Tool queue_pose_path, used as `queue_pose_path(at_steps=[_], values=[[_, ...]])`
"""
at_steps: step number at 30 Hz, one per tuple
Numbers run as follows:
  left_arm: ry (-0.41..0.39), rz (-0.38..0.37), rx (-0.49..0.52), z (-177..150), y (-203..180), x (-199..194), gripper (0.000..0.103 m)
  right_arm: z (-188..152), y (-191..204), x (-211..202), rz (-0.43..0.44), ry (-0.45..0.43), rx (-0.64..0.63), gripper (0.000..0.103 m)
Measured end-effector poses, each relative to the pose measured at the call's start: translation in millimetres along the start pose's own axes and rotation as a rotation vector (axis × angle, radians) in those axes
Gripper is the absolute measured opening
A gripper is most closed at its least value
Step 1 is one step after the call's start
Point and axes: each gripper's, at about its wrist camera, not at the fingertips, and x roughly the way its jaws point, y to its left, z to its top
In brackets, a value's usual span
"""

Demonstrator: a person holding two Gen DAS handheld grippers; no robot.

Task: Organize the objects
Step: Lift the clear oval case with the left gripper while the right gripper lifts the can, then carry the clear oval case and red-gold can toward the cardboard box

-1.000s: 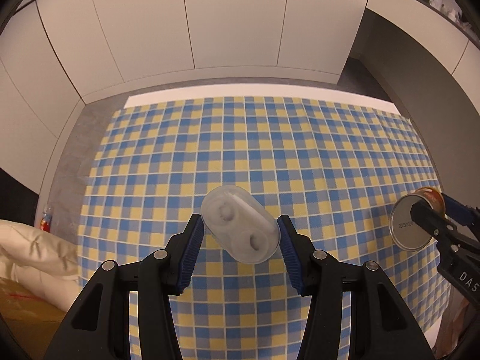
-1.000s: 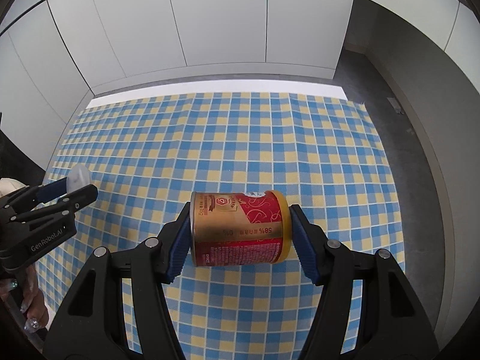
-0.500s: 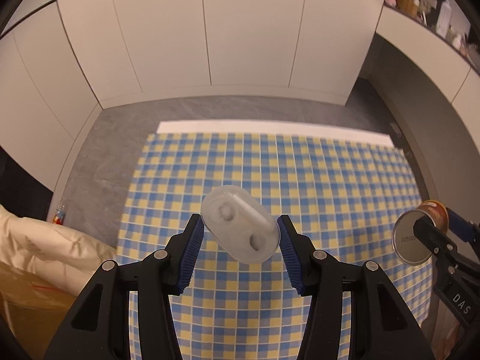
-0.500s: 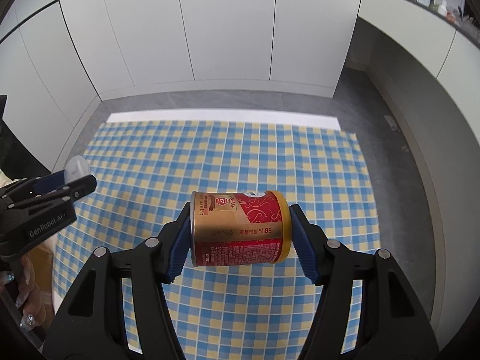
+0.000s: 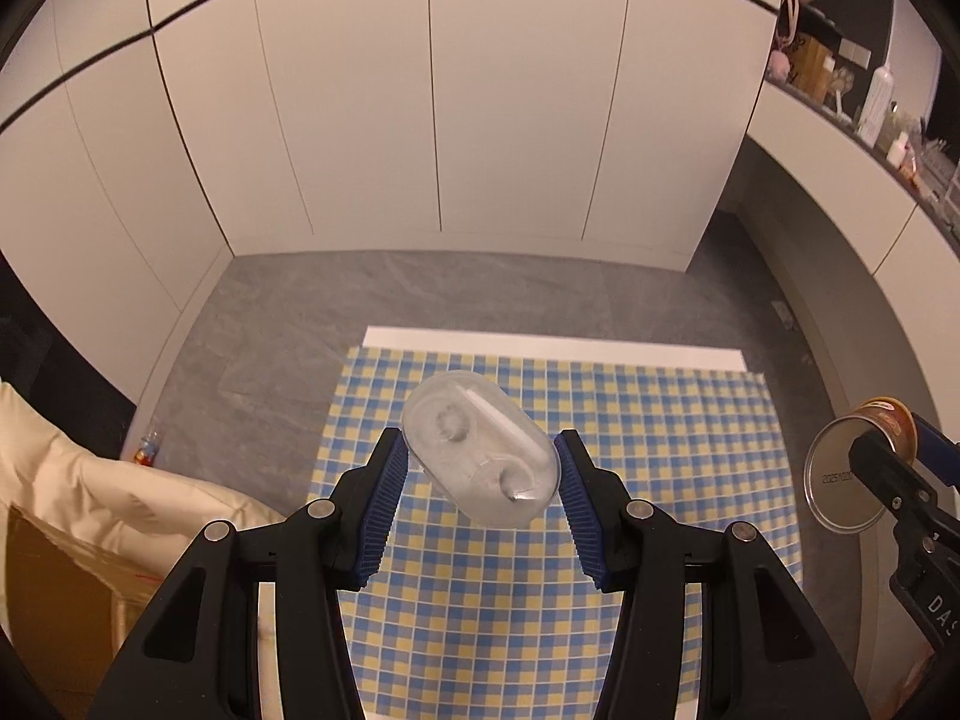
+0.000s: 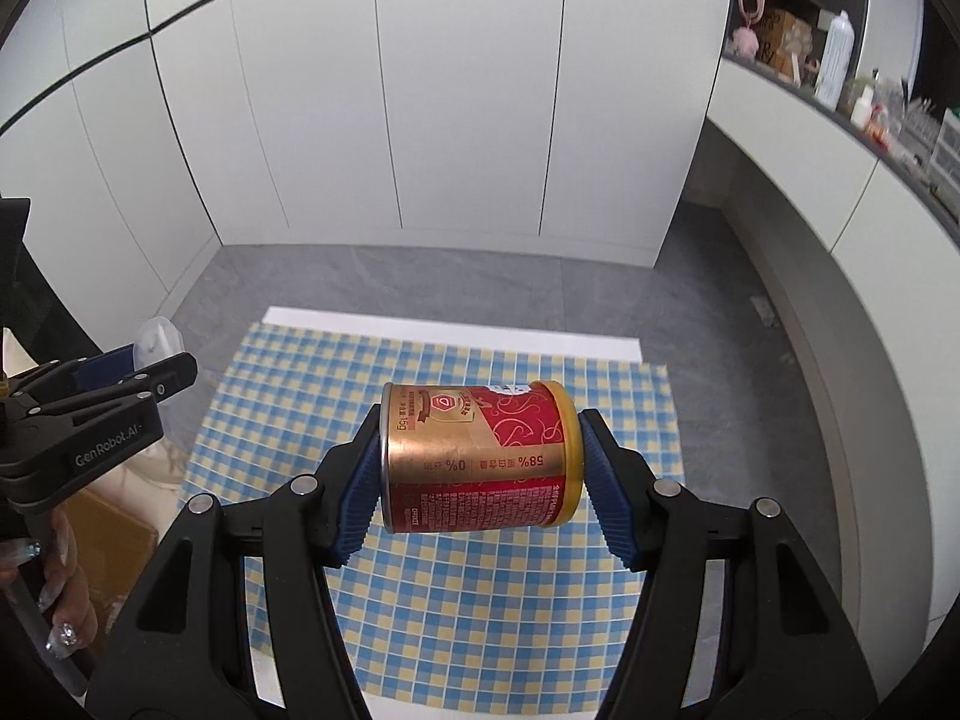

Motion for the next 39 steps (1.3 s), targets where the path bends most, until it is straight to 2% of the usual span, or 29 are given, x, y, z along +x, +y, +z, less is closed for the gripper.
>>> queue_pose_path(at_steps=[7, 13, 22, 28, 39], values=[[-0.066, -0.010, -0.017, 19, 8, -60, 0.051, 20, 8, -55, 0.014, -0.043, -0.007, 0.064], [-0.142, 0.014, -0.008, 27, 16, -110, 0.051, 38, 16, -103, 0.003, -0.075, -0.009, 0.064], [-0.174, 0.020, -0.020, 32, 25, -167, 0.051, 57, 32, -169, -0.007, -0.136, -0.043, 0.064], [-0.187, 0.054, 0.000, 29, 22, -191, 0.051, 60, 35, -189, -0.006, -0.142, -0.064, 0.064], [-0.187, 0.055, 0.009, 22, 23, -214, 0.051, 53, 42, -202, -0.008, -0.137, -0.080, 0.064]])
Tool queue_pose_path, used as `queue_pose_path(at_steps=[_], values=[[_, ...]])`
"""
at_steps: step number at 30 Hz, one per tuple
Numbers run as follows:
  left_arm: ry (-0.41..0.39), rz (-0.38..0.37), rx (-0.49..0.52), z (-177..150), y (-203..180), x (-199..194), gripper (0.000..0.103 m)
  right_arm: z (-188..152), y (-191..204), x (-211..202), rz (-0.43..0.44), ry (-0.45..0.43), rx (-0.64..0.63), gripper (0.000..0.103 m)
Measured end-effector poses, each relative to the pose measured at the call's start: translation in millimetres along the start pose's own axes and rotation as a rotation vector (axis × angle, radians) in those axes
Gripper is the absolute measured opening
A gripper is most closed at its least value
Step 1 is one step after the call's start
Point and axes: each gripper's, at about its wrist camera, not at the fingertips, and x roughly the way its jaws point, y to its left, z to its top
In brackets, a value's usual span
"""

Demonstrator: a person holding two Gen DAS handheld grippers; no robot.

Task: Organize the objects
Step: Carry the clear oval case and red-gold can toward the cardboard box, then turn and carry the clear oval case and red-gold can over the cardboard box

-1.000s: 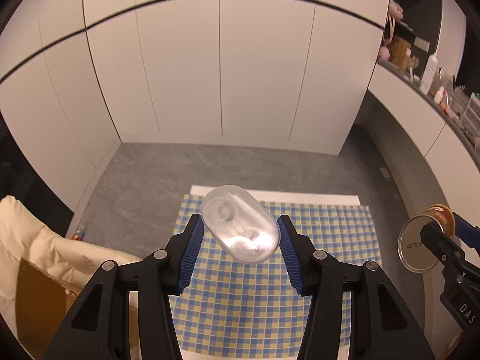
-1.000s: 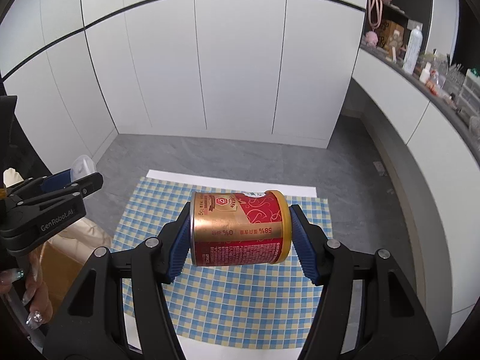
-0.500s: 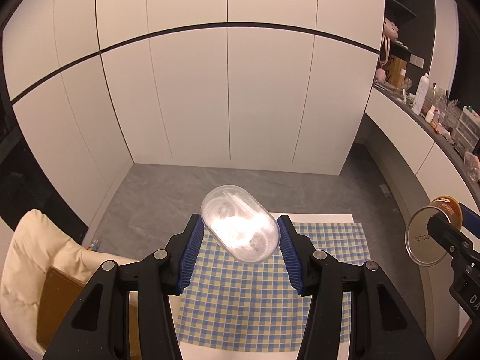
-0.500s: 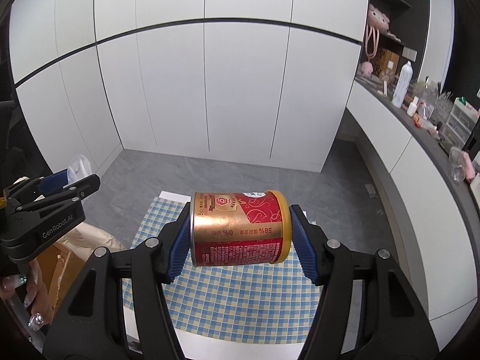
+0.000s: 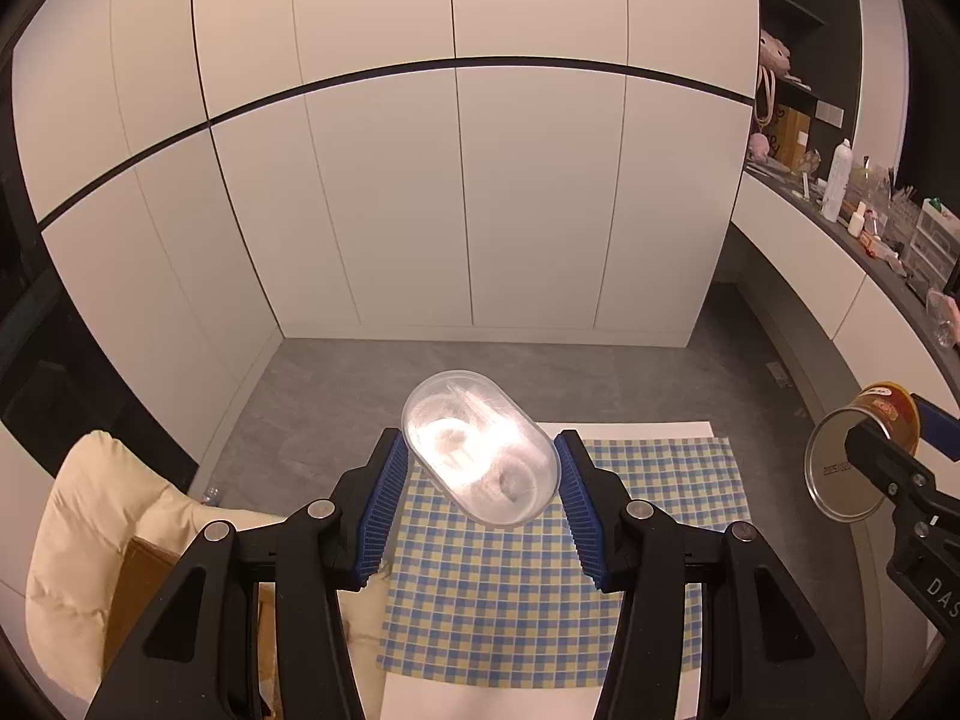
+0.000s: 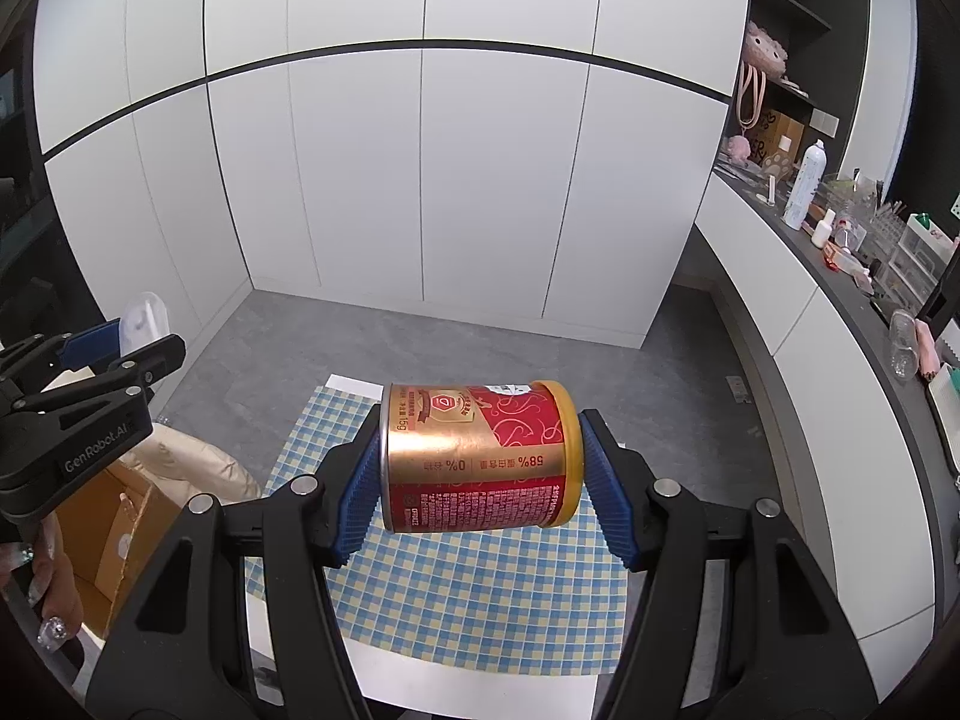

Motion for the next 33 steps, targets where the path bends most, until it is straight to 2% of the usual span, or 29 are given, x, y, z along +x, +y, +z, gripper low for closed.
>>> queue_pose_path(at_steps=[12, 19, 33], values=[[0.002, -0.004, 0.010, -7, -2, -9, 0.051, -9, -1, -5, -0.012, 0.006, 0.000, 0.064], [0.019, -0.028, 0.028, -25, -10, -15, 0.051, -21, 2, -10, -0.032, 0.015, -0.017, 0.064], [-0.026, 0.017, 0.048, -68, -8, -44, 0.051, -64, 2, -21, -0.004, 0.047, 0.019, 0.064]])
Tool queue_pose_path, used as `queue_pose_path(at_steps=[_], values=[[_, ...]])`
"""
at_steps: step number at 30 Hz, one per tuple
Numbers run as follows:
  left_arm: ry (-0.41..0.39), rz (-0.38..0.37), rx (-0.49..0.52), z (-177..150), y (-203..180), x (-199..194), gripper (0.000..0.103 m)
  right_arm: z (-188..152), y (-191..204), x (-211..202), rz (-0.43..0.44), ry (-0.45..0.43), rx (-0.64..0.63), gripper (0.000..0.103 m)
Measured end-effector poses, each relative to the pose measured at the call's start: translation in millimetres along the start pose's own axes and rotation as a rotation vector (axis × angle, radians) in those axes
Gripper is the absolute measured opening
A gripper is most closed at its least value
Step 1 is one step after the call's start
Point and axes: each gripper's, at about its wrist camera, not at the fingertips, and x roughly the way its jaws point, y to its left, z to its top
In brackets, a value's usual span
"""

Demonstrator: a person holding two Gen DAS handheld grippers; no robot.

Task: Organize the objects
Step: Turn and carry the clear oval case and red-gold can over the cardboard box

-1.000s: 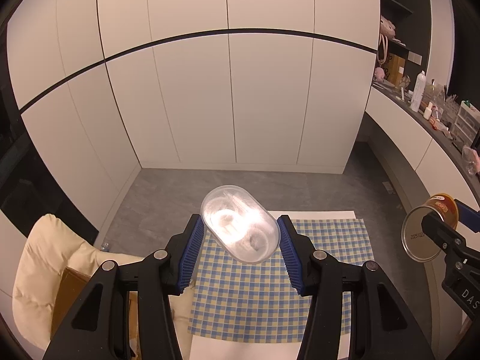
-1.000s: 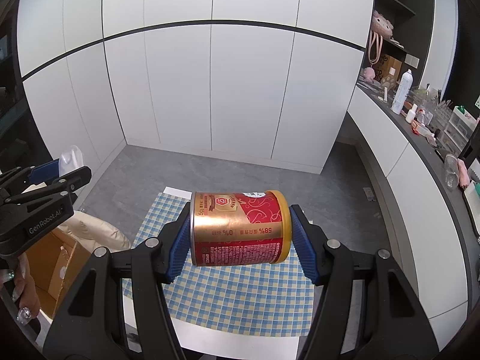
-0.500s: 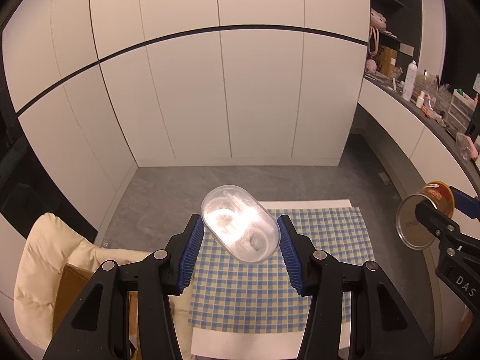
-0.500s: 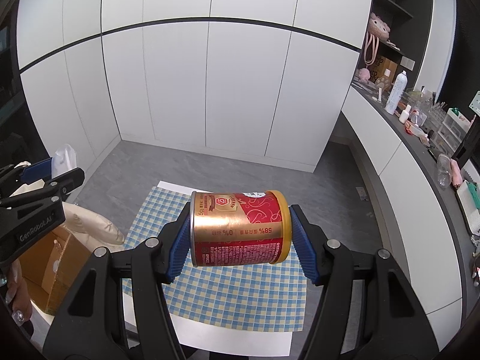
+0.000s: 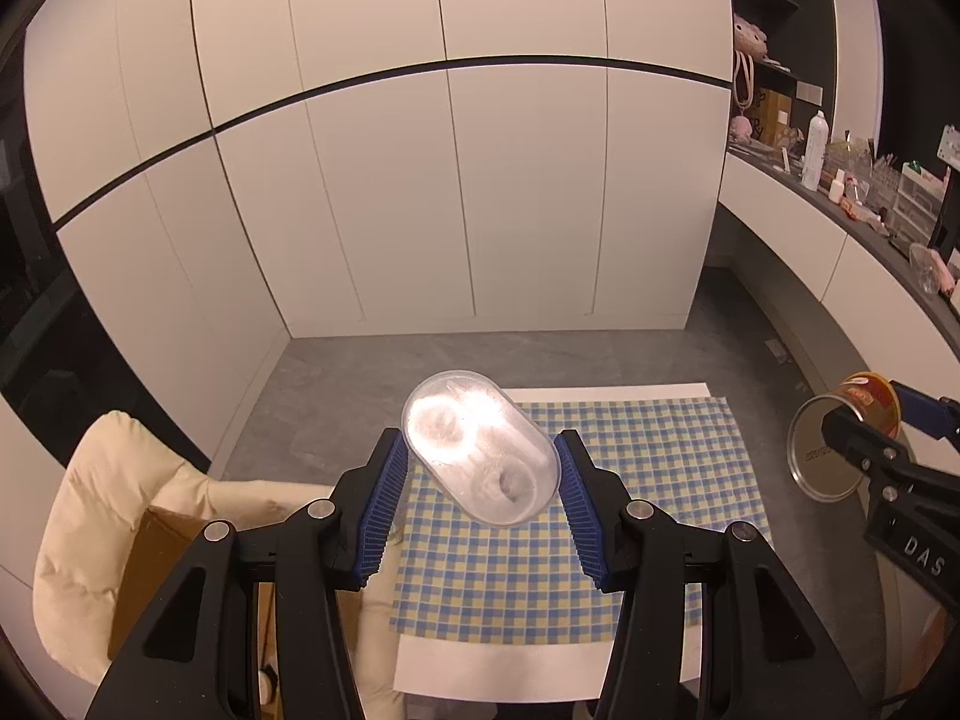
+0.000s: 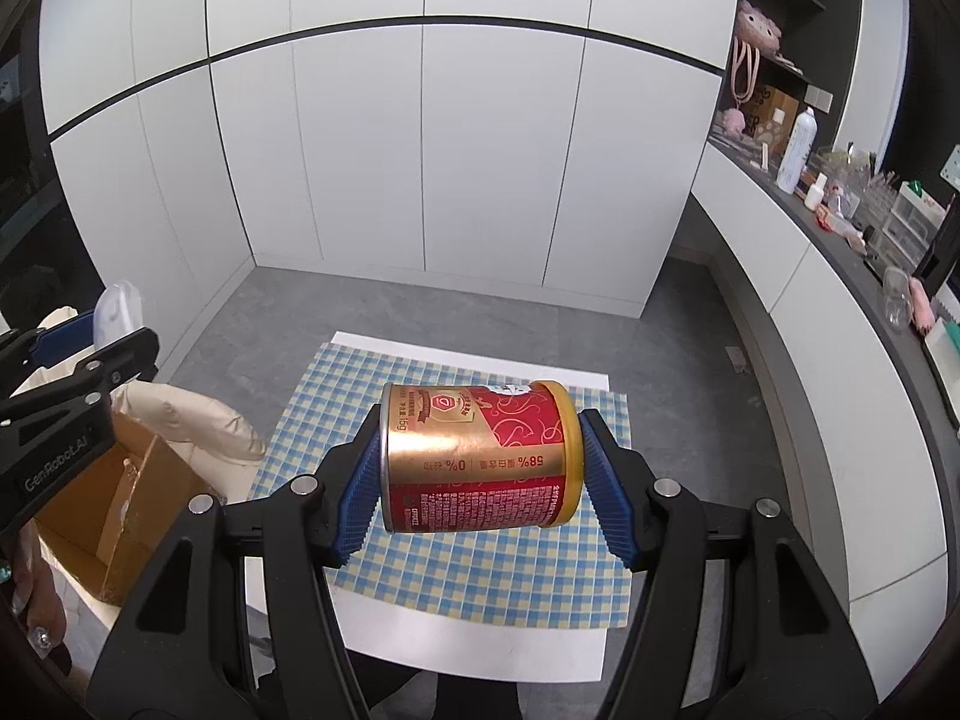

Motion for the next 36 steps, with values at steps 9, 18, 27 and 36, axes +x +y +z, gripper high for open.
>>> queue_pose_path(at_steps=[9, 18, 27, 36], values=[[-0.026, 0.014, -0.005, -42, 3, -25, 0.051, -45, 2, -16, -0.028, 0.000, 0.020, 0.064], [-0.037, 0.039, 0.003, -89, 1, -47, 0.051, -86, 11, -33, -0.034, 0.006, -0.008, 0.064], [0.013, 0.005, -0.010, -128, 7, -52, 0.051, -132, 13, -46, 0.012, 0.032, 0.010, 0.064], [0.058, 0.000, -0.014, -161, 11, -53, 0.051, -172, -2, -48, 0.019, 0.075, 0.053, 0.064]])
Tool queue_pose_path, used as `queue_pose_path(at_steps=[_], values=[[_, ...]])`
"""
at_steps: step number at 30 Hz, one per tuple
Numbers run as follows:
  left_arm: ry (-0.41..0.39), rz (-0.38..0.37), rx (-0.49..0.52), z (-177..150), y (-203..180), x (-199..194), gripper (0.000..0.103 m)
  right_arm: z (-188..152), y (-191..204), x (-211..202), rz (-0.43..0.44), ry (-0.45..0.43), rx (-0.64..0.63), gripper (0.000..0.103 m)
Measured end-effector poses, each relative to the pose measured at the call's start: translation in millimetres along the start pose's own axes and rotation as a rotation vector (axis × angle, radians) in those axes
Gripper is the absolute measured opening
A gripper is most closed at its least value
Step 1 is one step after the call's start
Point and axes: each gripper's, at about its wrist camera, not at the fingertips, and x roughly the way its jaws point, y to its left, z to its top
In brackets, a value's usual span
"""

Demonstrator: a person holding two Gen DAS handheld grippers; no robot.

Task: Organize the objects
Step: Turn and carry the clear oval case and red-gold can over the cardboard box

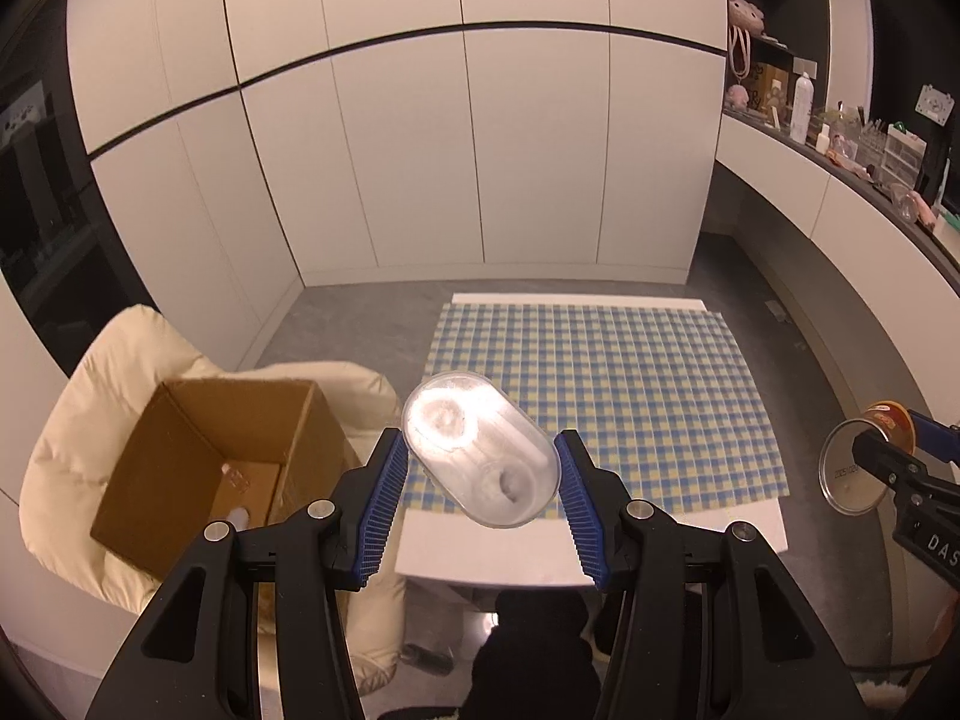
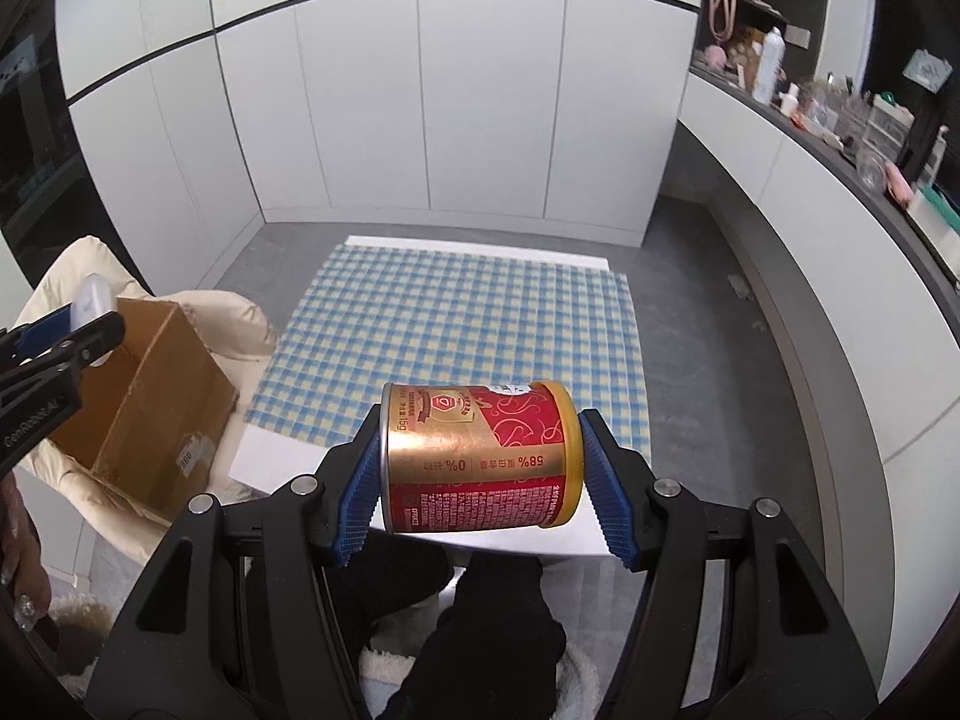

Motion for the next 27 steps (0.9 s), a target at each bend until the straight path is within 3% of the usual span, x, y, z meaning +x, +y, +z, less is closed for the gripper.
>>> queue_pose_path(at_steps=[16, 27], values=[[0.095, -0.032, 0.019, -65, 10, 3, 0.051, -76, -23, -3, -0.005, 0.103, 0.059, 0.064], [0.097, -0.023, 0.031, -81, 19, -7, 0.051, -114, -31, -22, -0.007, 0.119, 0.060, 0.064]])
